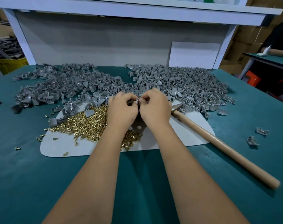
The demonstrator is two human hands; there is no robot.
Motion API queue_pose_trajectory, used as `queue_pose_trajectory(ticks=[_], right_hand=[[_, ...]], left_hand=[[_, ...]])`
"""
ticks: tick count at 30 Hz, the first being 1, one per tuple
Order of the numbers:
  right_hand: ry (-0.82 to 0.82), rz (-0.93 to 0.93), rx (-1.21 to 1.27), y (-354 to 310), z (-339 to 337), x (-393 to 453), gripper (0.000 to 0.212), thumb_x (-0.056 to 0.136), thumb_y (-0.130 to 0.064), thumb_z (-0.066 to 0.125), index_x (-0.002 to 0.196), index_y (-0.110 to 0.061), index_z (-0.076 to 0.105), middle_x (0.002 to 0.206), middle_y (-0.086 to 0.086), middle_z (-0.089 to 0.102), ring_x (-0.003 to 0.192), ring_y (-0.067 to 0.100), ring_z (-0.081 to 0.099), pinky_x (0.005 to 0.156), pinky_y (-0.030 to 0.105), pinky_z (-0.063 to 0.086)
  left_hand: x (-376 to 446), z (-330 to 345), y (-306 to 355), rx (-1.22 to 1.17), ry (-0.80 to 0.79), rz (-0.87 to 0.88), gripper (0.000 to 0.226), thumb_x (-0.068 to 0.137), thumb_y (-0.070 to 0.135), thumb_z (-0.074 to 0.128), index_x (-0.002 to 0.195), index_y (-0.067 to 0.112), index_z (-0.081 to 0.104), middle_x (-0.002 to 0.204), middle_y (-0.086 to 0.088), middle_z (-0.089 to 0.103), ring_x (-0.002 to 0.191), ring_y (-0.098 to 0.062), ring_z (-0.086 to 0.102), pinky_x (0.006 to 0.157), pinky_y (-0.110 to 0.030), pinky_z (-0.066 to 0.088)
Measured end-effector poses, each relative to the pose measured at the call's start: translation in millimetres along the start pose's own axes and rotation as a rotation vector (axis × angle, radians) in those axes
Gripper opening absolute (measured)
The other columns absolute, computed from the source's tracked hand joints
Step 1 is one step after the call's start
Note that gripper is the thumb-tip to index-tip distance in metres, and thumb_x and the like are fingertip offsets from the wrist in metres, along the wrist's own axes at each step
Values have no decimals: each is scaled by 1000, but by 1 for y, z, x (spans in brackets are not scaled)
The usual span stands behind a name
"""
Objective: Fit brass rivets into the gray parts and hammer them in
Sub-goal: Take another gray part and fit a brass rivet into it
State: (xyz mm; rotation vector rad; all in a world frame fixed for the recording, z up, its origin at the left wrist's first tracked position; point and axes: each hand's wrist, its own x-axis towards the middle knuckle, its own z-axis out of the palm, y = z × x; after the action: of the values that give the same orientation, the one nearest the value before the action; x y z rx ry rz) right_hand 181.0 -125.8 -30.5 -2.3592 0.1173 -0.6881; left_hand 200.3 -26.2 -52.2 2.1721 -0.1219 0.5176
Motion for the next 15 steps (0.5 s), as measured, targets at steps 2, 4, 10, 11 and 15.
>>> queue_pose_trajectory(ticks=[2,4,10,11,15], right_hand=[[-9,-6,-79,-7,-1,1,17,88,-20,60,73,-26,57,91,-8,55,92,21,54,86,41,45],[-43,6,-153,-12,-4,4,13,87,-19,60,75,-24,57,92,-5,57,90,22,56,83,41,47],[-118,76,-283,-26,-7,13,7,81,-13,61,84,-19,62,67,-3,52,70,24,53,74,33,48],[-108,54,-291,-26,-7,12,7,81,-13,61,84,-19,61,68,-2,52,70,24,51,73,32,47],[-65,-14,-202,-13,-5,5,10,89,-17,58,80,-22,57,86,-4,52,76,19,48,75,31,42]], left_hand=[[-1,0,1,-13,7,1,15,91,15,60,93,23,73,92,7,51,113,-31,45,86,-29,29],[-3,-1,3,-22,4,-4,16,92,14,59,95,21,73,93,7,51,113,-30,43,85,-28,26],[-7,-5,7,20,-22,-55,18,93,25,58,101,33,71,101,10,52,117,-25,40,99,-40,33],[-7,-6,8,25,-22,-69,16,93,27,58,98,37,70,102,11,54,118,-23,41,102,-42,31],[-8,-10,10,-18,-21,-79,17,93,30,61,82,43,60,106,7,61,118,-24,48,106,-48,34]])
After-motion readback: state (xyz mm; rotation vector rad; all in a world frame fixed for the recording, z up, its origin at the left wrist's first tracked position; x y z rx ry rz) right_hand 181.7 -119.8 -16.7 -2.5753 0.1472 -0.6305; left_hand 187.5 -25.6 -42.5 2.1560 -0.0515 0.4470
